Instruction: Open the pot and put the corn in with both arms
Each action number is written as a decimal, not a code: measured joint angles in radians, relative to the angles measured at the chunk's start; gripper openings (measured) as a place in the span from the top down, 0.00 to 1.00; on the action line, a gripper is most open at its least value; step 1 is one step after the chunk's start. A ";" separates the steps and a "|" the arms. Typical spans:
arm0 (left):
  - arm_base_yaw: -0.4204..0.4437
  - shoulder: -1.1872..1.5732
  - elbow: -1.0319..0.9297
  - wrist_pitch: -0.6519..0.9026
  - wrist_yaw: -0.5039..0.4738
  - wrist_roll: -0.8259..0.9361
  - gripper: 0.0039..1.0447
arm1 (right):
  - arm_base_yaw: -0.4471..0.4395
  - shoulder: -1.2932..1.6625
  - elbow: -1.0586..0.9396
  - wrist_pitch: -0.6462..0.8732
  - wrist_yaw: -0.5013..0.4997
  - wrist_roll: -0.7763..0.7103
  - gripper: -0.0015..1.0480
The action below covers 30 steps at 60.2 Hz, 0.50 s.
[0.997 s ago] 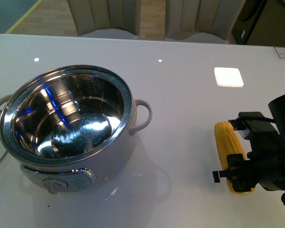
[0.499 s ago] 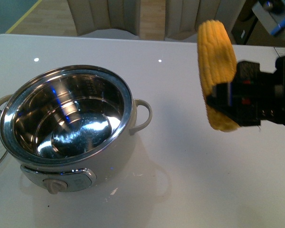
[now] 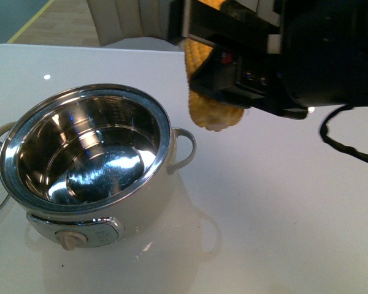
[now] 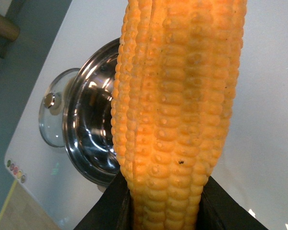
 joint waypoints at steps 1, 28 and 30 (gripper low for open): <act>0.000 0.000 0.000 0.000 0.000 0.000 0.07 | 0.007 0.013 0.010 0.001 -0.002 0.009 0.78; 0.000 0.000 0.000 0.000 0.000 0.000 0.07 | 0.077 0.220 0.227 -0.017 -0.028 0.119 0.78; 0.000 0.000 0.000 0.000 0.000 0.000 0.07 | 0.079 0.234 0.241 -0.020 -0.029 0.127 0.78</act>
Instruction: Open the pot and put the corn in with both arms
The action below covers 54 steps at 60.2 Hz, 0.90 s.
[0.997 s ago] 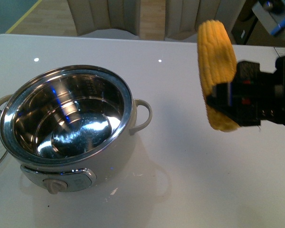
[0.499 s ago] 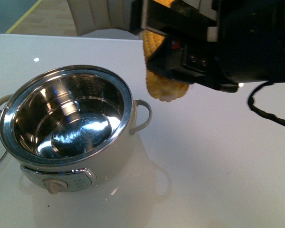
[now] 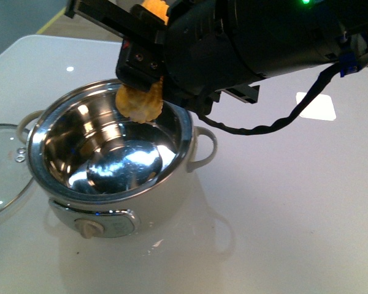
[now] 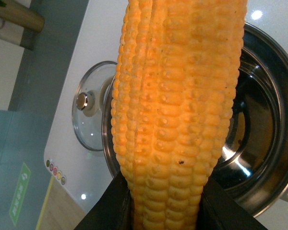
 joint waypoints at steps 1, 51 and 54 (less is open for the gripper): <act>0.000 0.000 0.000 0.000 0.000 0.000 0.07 | 0.002 0.008 0.009 -0.001 -0.001 0.004 0.78; 0.000 0.000 0.000 0.000 0.000 0.000 0.07 | 0.003 0.243 0.093 -0.027 -0.026 0.196 0.53; 0.000 0.000 0.000 0.000 0.000 0.000 0.07 | 0.003 0.244 0.093 -0.029 -0.024 0.194 0.45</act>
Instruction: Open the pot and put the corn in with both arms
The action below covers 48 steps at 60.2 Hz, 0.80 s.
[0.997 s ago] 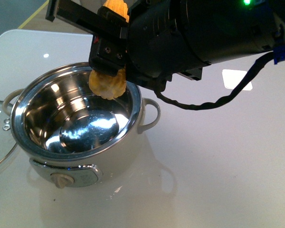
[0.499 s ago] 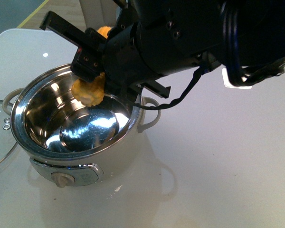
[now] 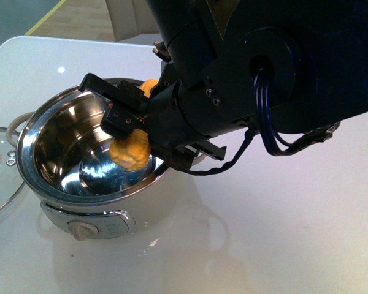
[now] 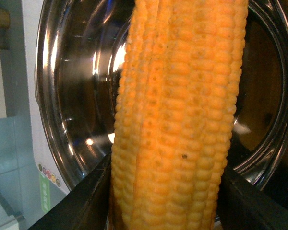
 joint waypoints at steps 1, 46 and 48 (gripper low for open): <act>0.000 0.000 0.000 0.000 0.000 0.000 0.07 | 0.000 0.000 0.000 0.000 0.000 -0.001 0.43; 0.000 0.000 0.000 0.000 0.000 0.000 0.07 | -0.256 -0.558 -0.412 0.034 0.069 -0.092 0.09; 0.000 0.000 0.000 0.000 0.000 0.000 0.07 | -0.280 -0.606 -0.441 0.013 0.077 -0.122 0.09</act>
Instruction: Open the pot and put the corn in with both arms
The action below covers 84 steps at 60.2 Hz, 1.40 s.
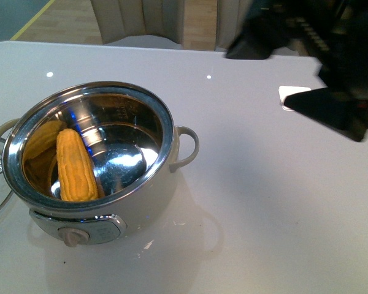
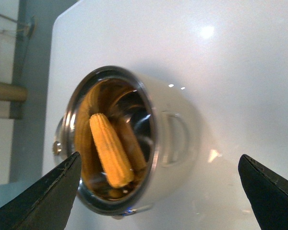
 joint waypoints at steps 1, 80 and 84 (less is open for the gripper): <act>0.000 0.000 0.000 0.000 0.000 0.000 0.07 | -0.009 -0.016 -0.010 -0.008 0.003 -0.005 0.09; 0.000 0.000 0.000 0.000 0.000 0.000 0.07 | -0.431 -1.295 -0.656 -0.033 0.128 -0.710 0.98; 0.000 0.000 0.000 0.000 0.000 0.000 0.07 | -0.431 -1.309 -0.664 -0.042 0.128 -0.711 0.98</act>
